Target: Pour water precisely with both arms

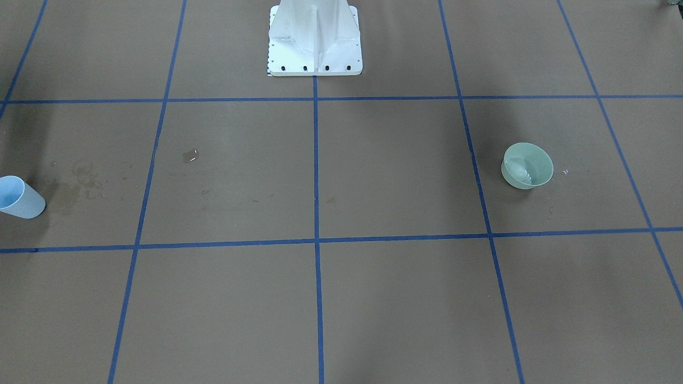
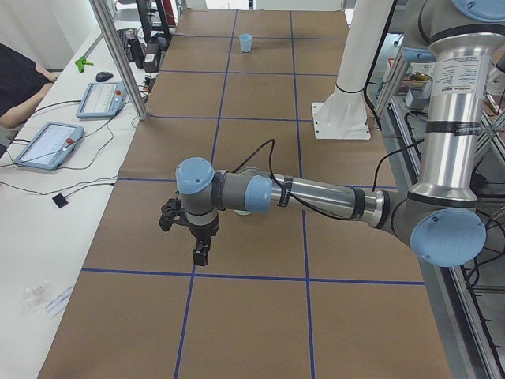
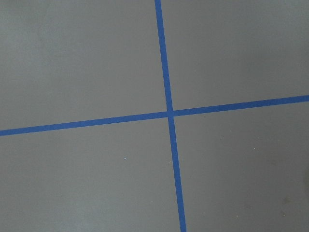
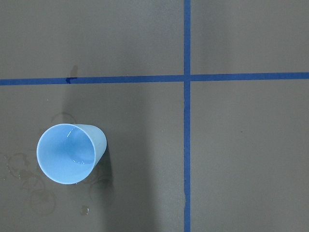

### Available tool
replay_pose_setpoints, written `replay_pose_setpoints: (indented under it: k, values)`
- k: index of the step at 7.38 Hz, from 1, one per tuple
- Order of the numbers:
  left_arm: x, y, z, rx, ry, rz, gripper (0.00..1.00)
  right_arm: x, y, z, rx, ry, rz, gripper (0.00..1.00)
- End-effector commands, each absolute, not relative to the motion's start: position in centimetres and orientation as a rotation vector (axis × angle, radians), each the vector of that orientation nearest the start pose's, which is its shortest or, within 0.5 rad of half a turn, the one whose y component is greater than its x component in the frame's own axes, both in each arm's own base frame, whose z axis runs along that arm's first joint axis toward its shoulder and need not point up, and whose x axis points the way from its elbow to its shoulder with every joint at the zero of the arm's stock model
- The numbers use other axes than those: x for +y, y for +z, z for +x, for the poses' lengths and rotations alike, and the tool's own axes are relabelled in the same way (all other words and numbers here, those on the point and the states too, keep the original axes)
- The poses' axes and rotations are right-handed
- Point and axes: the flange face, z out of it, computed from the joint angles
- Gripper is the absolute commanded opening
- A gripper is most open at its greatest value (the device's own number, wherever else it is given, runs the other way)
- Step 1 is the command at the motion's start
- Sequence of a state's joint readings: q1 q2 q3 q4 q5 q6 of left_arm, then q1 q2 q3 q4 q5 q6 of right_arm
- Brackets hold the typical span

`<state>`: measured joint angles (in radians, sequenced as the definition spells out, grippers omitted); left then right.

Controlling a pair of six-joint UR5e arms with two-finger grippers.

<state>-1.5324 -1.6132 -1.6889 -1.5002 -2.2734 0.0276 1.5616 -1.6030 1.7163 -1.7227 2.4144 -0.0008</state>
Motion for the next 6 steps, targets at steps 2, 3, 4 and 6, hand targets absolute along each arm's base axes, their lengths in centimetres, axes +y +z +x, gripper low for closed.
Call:
replay_pose_setpoints:
  k: [2, 3, 4, 6]
  values:
    - [-51.2, 59.3, -4.9, 0.703, 0.093, 0.079, 1.00, -47.4, 61.3, 5.5, -0.843, 0.009, -0.041, 1.00]
    - [-51.2, 59.2, -4.9, 0.705, 0.087, 0.077, 1.00, -47.4, 61.2, 5.5, -0.843, 0.008, -0.039, 1.00]
    - [-51.3, 59.2, -4.9, 0.709, 0.086, 0.078, 1.00, -47.4, 61.1, 5.5, -0.843, 0.009, -0.038, 1.00]
    - [-51.7, 56.5, -3.9, 0.734, 0.130, 0.146, 1.00, -47.4, 60.9, 5.5, -0.845, 0.010, -0.034, 1.00]
